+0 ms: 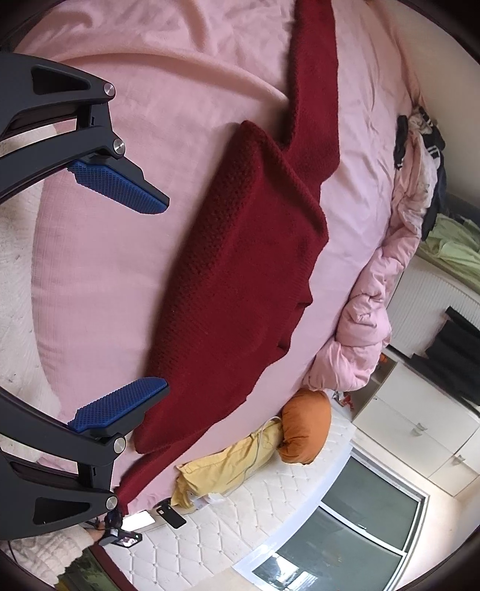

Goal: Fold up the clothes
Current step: 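Pull the sleeve outward from the body with the right gripper, release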

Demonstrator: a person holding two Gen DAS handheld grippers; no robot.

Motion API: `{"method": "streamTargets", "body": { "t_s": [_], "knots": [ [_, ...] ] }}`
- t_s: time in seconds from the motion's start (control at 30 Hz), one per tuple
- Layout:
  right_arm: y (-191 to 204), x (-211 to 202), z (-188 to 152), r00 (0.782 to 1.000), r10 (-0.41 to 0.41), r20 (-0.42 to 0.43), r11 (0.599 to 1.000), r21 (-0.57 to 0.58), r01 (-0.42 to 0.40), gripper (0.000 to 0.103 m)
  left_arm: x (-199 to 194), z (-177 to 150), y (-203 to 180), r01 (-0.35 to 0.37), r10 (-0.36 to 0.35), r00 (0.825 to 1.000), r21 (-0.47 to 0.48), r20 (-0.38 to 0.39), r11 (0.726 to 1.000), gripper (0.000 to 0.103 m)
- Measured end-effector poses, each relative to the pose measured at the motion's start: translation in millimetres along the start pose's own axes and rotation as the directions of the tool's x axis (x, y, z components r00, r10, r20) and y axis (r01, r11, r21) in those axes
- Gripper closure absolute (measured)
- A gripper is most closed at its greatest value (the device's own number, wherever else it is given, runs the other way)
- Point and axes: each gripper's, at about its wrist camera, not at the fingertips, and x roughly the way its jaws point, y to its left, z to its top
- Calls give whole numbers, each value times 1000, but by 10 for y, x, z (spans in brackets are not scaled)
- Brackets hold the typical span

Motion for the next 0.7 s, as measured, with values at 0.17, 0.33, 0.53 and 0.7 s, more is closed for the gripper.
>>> {"method": "streamTargets", "body": {
  "t_s": [0.17, 0.33, 0.53, 0.7],
  "knots": [
    [14, -106, -52, 997, 80, -11, 997, -6, -80, 56, -2, 9, 16, 7, -7, 1000, -2, -2, 1000, 13],
    [59, -193, -113, 982, 185, -30, 982, -26, -186, 56, 4, 8, 12, 6, -6, 1000, -1, -6, 1000, 13],
    [159, -127, -253, 960, 255, -115, 965, -39, -261, 56, -6, -5, -6, 9, -9, 1000, -3, -2, 1000, 13],
    [686, -529, -365, 985, 158, -69, 972, -167, -168, 55, 4, -11, -24, 12, -12, 1000, 0, -4, 1000, 13]
  ]
}}
